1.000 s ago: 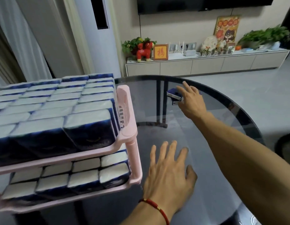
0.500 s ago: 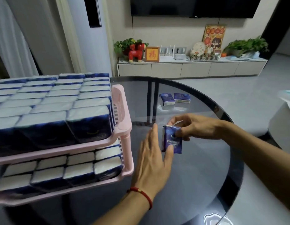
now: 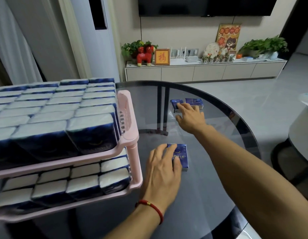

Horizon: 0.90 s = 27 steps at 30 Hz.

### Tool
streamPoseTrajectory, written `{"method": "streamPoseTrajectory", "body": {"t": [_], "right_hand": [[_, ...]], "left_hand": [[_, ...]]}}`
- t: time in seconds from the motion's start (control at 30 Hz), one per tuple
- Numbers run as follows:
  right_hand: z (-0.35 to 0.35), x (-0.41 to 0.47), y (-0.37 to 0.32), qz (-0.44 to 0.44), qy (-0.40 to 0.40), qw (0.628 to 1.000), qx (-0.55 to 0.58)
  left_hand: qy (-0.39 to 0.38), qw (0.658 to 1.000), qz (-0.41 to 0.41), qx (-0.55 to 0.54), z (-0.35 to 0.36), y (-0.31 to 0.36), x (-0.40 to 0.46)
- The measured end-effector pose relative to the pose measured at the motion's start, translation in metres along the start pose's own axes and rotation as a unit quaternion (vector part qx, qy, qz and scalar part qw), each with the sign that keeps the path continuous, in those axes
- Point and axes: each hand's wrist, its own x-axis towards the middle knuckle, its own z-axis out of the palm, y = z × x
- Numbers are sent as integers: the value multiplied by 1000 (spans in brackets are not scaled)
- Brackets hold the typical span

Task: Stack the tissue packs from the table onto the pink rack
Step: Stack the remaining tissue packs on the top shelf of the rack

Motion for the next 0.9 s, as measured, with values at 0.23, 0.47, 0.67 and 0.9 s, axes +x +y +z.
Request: {"method": "streamPoseTrajectory", "body": {"t": [0.23, 0.47, 0.67, 0.9], "right_hand": [[-20, -69, 0, 1, 86, 995, 45], [-64, -162, -5, 37, 11, 998, 55], [-79, -223, -9, 84, -65, 987, 117], [-108, -282, -41, -21, -62, 944, 322]], "left_hand": [[-77, 996, -4, 38, -8, 9, -3], [-50, 999, -4, -2, -21, 22, -14], [-35, 993, -59, -92, -44, 41, -46], [-97, 943, -172, -269, -73, 42, -76]]}}
